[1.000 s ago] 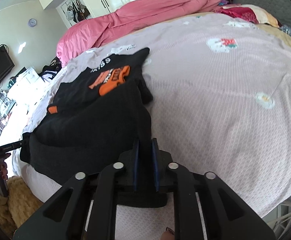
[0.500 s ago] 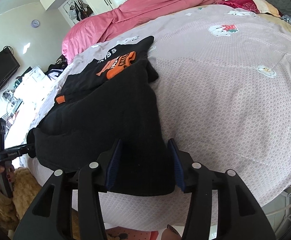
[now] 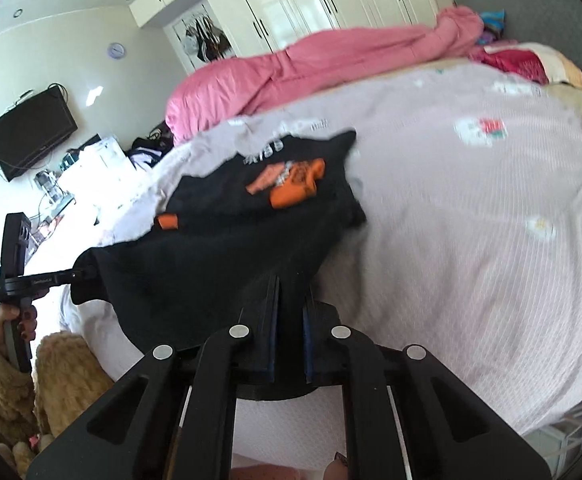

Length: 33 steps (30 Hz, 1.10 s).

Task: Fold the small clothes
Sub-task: 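Lift the hem with both tools and fold it up toward the collar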

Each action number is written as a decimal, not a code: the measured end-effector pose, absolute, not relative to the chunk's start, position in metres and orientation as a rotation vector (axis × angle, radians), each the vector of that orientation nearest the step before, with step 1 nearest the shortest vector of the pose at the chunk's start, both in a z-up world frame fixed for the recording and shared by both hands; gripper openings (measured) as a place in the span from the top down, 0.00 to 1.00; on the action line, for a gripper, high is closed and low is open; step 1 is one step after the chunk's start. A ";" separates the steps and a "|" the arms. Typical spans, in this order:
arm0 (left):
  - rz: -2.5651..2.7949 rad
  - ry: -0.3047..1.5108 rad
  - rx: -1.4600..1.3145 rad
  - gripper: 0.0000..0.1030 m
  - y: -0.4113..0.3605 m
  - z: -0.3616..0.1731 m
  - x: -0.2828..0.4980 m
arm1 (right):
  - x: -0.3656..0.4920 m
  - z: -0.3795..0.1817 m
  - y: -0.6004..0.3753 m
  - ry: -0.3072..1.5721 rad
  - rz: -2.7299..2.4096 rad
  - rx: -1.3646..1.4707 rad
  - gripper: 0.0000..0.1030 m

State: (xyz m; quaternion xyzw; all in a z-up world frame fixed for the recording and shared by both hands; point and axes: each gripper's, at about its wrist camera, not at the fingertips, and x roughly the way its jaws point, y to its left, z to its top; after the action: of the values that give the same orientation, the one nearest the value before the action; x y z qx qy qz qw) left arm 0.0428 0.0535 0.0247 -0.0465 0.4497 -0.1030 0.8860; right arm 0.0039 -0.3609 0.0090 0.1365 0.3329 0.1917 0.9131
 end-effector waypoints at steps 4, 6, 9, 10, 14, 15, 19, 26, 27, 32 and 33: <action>-0.230 0.885 -0.139 0.97 0.060 0.047 0.049 | 0.011 0.028 -0.362 0.637 0.399 0.301 0.92; -0.227 0.869 -0.152 0.97 0.062 0.053 0.054 | 0.017 0.037 -0.364 0.613 0.389 0.315 0.92; -0.222 0.840 -0.174 0.97 0.067 0.065 0.061 | 0.024 0.047 -0.370 0.583 0.376 0.352 0.92; -0.220 0.835 -0.180 0.97 0.069 0.067 0.062 | 0.025 0.049 -0.372 0.576 0.372 0.364 0.92; -0.213 0.813 -0.226 0.97 0.078 0.077 0.073 | 0.038 0.057 -0.383 0.561 0.347 0.437 0.92; -0.210 0.808 -0.235 0.97 0.080 0.079 0.075 | 0.042 0.059 -0.385 0.560 0.339 0.450 0.92; -0.203 0.774 -0.297 0.97 0.091 0.089 0.087 | 0.054 0.065 -0.389 0.544 0.322 0.489 0.92; -0.181 0.741 -0.322 0.97 0.095 0.099 0.106 | 0.077 0.076 -0.387 0.516 0.301 0.503 0.92; -0.176 0.737 -0.322 0.97 0.095 0.100 0.109 | 0.080 0.078 -0.386 0.511 0.296 0.499 0.92; -0.147 0.720 -0.321 0.97 0.096 0.103 0.124 | 0.101 0.089 -0.378 0.488 0.280 0.467 0.92; -0.143 0.718 -0.322 0.97 0.097 0.103 0.126 | 0.106 0.091 -0.378 0.487 0.276 0.465 0.92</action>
State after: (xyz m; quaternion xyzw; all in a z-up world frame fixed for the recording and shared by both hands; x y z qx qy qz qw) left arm 0.1262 0.0966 0.1033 -0.1566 0.3496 -0.0694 0.9211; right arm 0.1057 -0.3780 0.0906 0.2274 0.2384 0.1347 0.9345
